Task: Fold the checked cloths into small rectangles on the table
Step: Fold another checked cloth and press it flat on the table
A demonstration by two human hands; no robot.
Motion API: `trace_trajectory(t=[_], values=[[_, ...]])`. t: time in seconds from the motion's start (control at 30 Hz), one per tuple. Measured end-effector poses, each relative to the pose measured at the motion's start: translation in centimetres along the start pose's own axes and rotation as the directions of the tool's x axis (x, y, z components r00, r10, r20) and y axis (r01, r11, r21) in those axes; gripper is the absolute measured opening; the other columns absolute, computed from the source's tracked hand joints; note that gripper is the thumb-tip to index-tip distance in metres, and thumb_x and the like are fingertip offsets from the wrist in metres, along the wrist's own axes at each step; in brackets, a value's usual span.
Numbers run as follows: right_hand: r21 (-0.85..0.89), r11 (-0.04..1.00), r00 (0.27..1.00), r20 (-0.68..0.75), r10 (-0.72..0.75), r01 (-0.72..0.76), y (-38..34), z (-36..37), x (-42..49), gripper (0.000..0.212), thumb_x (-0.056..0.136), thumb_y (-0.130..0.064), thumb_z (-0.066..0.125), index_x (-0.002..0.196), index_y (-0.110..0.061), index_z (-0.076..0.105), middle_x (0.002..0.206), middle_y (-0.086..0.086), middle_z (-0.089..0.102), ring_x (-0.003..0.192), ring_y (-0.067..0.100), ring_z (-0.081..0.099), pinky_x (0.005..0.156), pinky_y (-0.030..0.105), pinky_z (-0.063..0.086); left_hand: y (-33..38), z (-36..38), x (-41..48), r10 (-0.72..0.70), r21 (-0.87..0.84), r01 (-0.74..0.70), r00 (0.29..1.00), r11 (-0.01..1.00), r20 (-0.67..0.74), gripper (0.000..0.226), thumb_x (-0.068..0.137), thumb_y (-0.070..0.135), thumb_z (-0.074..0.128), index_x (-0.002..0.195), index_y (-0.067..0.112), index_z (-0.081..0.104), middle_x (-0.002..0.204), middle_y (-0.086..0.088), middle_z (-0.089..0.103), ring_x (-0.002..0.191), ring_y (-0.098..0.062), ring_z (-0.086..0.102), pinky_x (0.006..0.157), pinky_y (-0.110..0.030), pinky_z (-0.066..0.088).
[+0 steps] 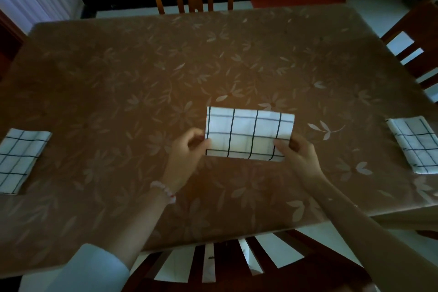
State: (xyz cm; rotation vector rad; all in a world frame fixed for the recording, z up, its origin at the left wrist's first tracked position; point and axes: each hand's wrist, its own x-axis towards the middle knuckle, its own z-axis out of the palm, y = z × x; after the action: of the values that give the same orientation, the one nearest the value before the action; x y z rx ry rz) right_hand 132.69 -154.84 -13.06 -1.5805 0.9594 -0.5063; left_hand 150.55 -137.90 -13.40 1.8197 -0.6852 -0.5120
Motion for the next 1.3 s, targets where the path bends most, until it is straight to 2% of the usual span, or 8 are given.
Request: trace_trajectory(t=[0.13, 0.3, 0.4, 0.5, 0.7, 0.83, 1.17, 1.3], values=[[0.061, 0.997, 0.999, -0.011, -0.038, 0.039, -2.5, 0.0, 1.4, 0.009, 0.090, -0.007, 0.058, 0.096, -0.012, 0.061, 0.079, -0.008, 0.064, 0.060, -0.010, 0.061, 0.052, 0.007, 0.045, 2.3, -0.1, 1.3, -0.049, -0.120, 0.046, 0.998, 0.992, -0.028, 0.017, 0.088, 0.014, 0.062, 0.083, 0.029, 0.057, 0.082, 0.008, 0.063, 0.074, 0.001, 0.058, 0.065, -0.010, 0.046], [0.020, 0.995, 0.995, 0.018, 0.102, -0.102, -1.0, 1.0, 2.9, 0.011, 0.090, -0.018, 0.061, 0.097, -0.012, 0.065, 0.087, 0.005, 0.069, 0.082, 0.017, 0.066, 0.071, 0.032, 0.055, 0.8, 0.0, 1.9, -0.294, -0.139, 0.301, 0.953, 0.943, 0.072, 0.013, 0.090, 0.026, 0.060, 0.102, 0.021, 0.059, 0.099, 0.003, 0.064, 0.089, -0.010, 0.059, 0.071, -0.021, 0.045], [0.031, 0.985, 0.985, 0.006, 0.171, -0.171, 0.9, 1.9, 3.2, 0.016, 0.092, -0.017, 0.058, 0.104, -0.008, 0.064, 0.087, 0.002, 0.068, 0.079, 0.015, 0.066, 0.061, 0.020, 0.053, -1.2, 0.0, 1.1, -0.471, -0.144, 0.516, 0.843, 0.844, 0.260, 0.026, 0.090, 0.033, 0.059, 0.111, 0.018, 0.059, 0.112, 0.005, 0.058, 0.100, -0.008, 0.052, 0.086, -0.033, 0.044], [0.019, 0.978, 0.978, -0.018, 0.206, -0.206, 2.4, 2.7, 3.4, 0.014, 0.091, -0.019, 0.058, 0.101, -0.013, 0.064, 0.097, 0.010, 0.069, 0.091, 0.025, 0.066, 0.080, 0.035, 0.056, -2.6, 0.2, 0.0, -0.545, -0.139, 0.622, 0.756, 0.771, 0.364, 0.021, 0.089, 0.028, 0.062, 0.106, 0.018, 0.059, 0.112, 0.002, 0.059, 0.105, -0.015, 0.055, 0.090, -0.036, 0.048], [0.138, 0.914, 0.920, 0.149, 0.362, -0.382, 4.2, 2.7, 3.7, 0.018, 0.086, -0.021, 0.066, 0.103, -0.016, 0.067, 0.105, 0.007, 0.071, 0.097, 0.026, 0.067, 0.091, 0.046, 0.052, -3.2, 1.0, -0.9, -0.494, 0.066, 0.494, 0.835, 0.867, 0.244, 0.004, 0.089, 0.016, 0.060, 0.086, 0.014, 0.059, 0.083, -0.001, 0.058, 0.075, -0.010, 0.053, 0.063, -0.019, 0.038], [0.029, 0.893, 0.851, 0.317, 0.419, -0.450, 4.3, 2.0, 3.4, 0.029, 0.083, -0.001, 0.066, 0.110, -0.010, 0.060, 0.105, 0.007, 0.068, 0.088, 0.019, 0.068, 0.071, 0.032, 0.059, -3.7, 1.0, -0.6, -0.484, 0.029, 0.487, 0.857, 0.873, 0.178, 0.006, 0.088, 0.015, 0.062, 0.086, 0.011, 0.059, 0.085, -0.006, 0.057, 0.076, -0.015, 0.050, 0.066, -0.024, 0.038], [0.023, 0.941, 0.925, 0.195, 0.326, -0.336, 4.3, 0.9, 2.8, 0.008, 0.090, -0.007, 0.059, 0.088, -0.010, 0.066, 0.093, 0.009, 0.069, 0.080, 0.019, 0.069, 0.063, 0.026, 0.058, -4.4, 0.7, -0.2, -0.466, -0.115, 0.491, 0.864, 0.863, 0.192, 0.014, 0.093, 0.017, 0.054, 0.104, 0.013, 0.061, 0.103, 0.002, 0.057, 0.089, -0.006, 0.054, 0.057, -0.016, 0.049], [-0.006, 0.969, 0.959, 0.136, 0.247, -0.249, 3.7, 0.7, 2.8, 0.008, 0.088, -0.003, 0.061, 0.091, -0.004, 0.068, 0.085, 0.005, 0.068, 0.063, 0.003, 0.068, 0.057, 0.015, 0.054, -4.7, 0.6, -0.1, -0.514, -0.236, 0.554, 0.831, 0.798, 0.212, 0.022, 0.090, 0.017, 0.058, 0.111, 0.020, 0.061, 0.120, -0.003, 0.057, 0.110, -0.021, 0.054, 0.083, -0.043, 0.052]])
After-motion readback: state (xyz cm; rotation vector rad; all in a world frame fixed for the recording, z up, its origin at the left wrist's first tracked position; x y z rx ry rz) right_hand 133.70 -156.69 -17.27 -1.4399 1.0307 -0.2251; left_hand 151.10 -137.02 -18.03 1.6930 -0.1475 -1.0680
